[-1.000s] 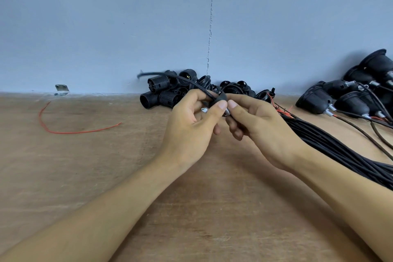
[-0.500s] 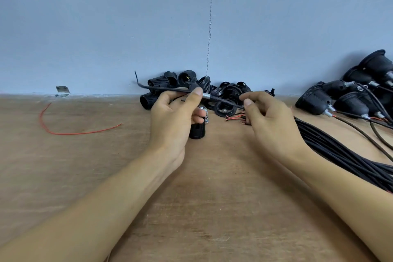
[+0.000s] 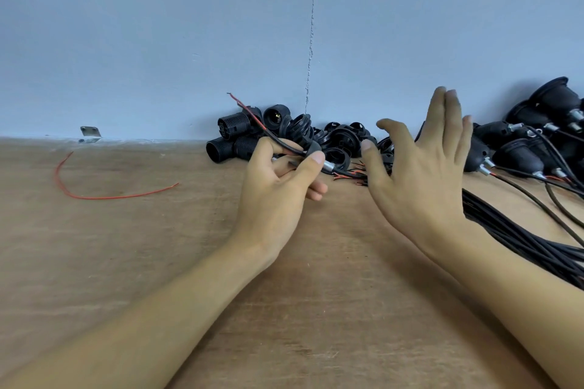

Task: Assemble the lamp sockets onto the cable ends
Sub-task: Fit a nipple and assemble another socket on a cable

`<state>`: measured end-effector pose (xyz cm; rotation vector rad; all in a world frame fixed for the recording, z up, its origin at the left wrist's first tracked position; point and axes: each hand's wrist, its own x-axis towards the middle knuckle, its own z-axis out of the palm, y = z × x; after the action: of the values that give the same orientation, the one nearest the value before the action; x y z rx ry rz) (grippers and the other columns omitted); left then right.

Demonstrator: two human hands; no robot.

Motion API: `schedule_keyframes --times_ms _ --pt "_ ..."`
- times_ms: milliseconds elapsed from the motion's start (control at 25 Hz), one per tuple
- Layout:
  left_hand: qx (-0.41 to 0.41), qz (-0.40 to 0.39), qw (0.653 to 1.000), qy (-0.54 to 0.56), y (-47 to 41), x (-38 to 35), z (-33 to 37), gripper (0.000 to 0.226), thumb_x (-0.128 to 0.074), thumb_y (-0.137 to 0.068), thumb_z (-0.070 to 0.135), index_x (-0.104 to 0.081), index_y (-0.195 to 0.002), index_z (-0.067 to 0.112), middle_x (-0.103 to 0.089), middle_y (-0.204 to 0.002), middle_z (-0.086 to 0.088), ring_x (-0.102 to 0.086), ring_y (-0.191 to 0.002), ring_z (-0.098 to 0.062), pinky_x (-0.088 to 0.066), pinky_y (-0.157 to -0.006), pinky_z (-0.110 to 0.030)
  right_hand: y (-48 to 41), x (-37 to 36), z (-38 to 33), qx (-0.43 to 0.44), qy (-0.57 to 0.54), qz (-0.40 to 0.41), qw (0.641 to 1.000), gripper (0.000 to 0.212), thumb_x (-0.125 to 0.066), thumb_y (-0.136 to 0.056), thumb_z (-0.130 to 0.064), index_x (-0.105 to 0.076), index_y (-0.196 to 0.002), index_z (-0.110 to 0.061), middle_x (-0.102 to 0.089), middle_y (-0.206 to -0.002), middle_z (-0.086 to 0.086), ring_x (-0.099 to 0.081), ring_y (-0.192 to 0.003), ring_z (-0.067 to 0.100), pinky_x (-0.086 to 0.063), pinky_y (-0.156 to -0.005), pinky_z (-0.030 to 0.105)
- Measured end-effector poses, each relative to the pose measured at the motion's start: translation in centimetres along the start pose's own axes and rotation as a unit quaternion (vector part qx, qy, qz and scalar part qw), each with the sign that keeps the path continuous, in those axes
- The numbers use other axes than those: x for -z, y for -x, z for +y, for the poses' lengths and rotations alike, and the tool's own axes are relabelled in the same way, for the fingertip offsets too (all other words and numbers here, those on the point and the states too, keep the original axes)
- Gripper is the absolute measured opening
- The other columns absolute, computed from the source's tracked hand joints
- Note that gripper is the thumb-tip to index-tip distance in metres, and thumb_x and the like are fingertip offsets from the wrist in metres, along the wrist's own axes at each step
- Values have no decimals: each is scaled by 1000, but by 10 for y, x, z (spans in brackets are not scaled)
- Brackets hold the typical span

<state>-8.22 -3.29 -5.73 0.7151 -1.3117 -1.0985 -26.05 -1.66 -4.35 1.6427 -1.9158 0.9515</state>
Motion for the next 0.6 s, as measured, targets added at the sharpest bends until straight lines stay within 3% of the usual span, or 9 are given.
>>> schedule_keyframes --times_ms 120,200,280,320,400,480,600 --pt "12 -21 1000 -12 4 -2 -1 18 -71 -94 10 -56 -104 8 -74 -86 -8 -72 -67 -20 -55 -61 -22 2 0 0 42 35 -2 999 40 -56 -94 -37 -58 -128 -15 -3 -161 33 7 -151 44 5 -122 55" --pt "30 -38 999 -10 7 -5 -4 19 -72 -93 9 -56 -104 7 -75 -88 -9 -73 -69 -22 -58 -63 -27 4 0 -3 99 -22 -4 995 30 -56 -97 -30 -64 -121 -14 -32 -156 26 -14 -150 43 -4 -124 53" --pt "44 -47 998 -6 9 -7 -6 20 -72 -93 8 -56 -105 4 -75 -86 -9 -73 -71 -23 -59 -65 -29 7 1 -9 115 -125 -48 984 24 -48 -103 -29 -67 -108 -17 -66 -119 9 -52 -127 33 -34 -112 46" --pt "46 -43 998 -2 9 -7 -6 20 -72 -93 7 -55 -105 4 -75 -85 -10 -74 -72 -23 -59 -65 -29 9 2 -12 105 -159 -83 978 27 -42 -104 -33 -65 -102 -19 -69 -98 3 -60 -105 28 -45 -95 43" --pt "35 -16 999 10 7 -5 -4 19 -72 -93 9 -55 -103 5 -75 -82 -11 -75 -72 -24 -58 -66 -27 12 2 -18 86 -175 -138 971 34 -34 -103 -41 -56 -88 -21 -59 -71 -2 -56 -73 27 -47 -67 44" --pt "18 23 999 22 2 -2 0 19 -72 -92 15 -56 -100 8 -75 -78 -9 -74 -72 -24 -58 -66 -28 14 5 -20 105 -156 -122 975 38 -32 -102 -47 -46 -77 -22 -49 -62 -6 -50 -62 26 -42 -56 41" --pt "25 81 994 62 -4 3 6 15 -70 -95 13 -56 -96 9 -72 -74 -5 -73 -67 -24 -57 -62 -28 9 13 -22 165 -88 -5 982 40 -41 -105 -42 -59 -76 -22 -52 -66 -6 -52 -62 21 -37 -53 33"
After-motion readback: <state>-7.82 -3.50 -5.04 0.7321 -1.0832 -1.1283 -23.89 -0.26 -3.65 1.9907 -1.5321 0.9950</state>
